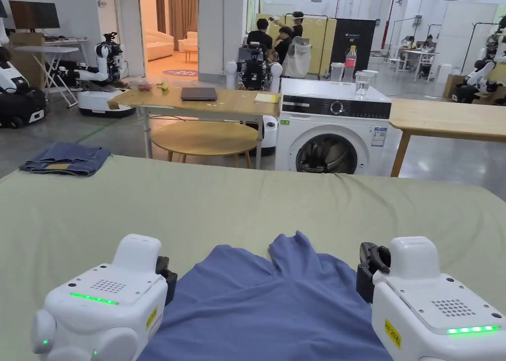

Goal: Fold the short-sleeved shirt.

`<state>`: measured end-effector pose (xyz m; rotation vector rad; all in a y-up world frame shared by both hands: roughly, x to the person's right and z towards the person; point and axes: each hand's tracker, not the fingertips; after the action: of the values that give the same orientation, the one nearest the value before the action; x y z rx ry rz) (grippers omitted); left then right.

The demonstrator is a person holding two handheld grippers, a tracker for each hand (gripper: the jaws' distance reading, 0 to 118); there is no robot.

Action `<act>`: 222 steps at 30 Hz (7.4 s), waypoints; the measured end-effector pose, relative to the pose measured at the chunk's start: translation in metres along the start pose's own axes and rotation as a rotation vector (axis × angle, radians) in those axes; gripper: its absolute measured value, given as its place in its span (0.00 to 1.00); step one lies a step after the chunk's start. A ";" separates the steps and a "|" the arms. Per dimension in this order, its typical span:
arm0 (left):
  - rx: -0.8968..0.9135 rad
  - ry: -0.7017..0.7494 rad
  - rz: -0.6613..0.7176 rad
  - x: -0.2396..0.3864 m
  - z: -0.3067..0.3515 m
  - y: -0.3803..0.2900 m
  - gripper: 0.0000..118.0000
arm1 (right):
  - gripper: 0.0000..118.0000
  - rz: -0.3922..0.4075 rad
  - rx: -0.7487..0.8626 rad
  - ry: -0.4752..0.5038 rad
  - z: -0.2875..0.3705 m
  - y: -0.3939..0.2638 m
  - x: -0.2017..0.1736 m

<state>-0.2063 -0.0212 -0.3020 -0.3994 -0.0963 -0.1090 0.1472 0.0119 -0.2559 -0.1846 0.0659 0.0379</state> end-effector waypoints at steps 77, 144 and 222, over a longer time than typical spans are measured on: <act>-0.317 -0.004 0.088 -0.078 -0.101 -0.051 0.00 | 0.00 0.034 -0.506 0.032 -0.301 -0.074 0.070; -0.215 -0.034 0.153 -0.055 -0.001 -0.040 0.00 | 0.00 0.025 -0.187 -0.162 0.035 -0.048 0.123; -0.408 -0.115 0.074 -0.053 0.032 -0.121 0.01 | 0.02 -0.216 -0.580 -0.030 0.052 -0.180 0.143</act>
<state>-0.2760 -0.1143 -0.2323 -0.8158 -0.1730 -0.0315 0.3005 -0.1506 -0.1822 -0.7692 0.0030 -0.1581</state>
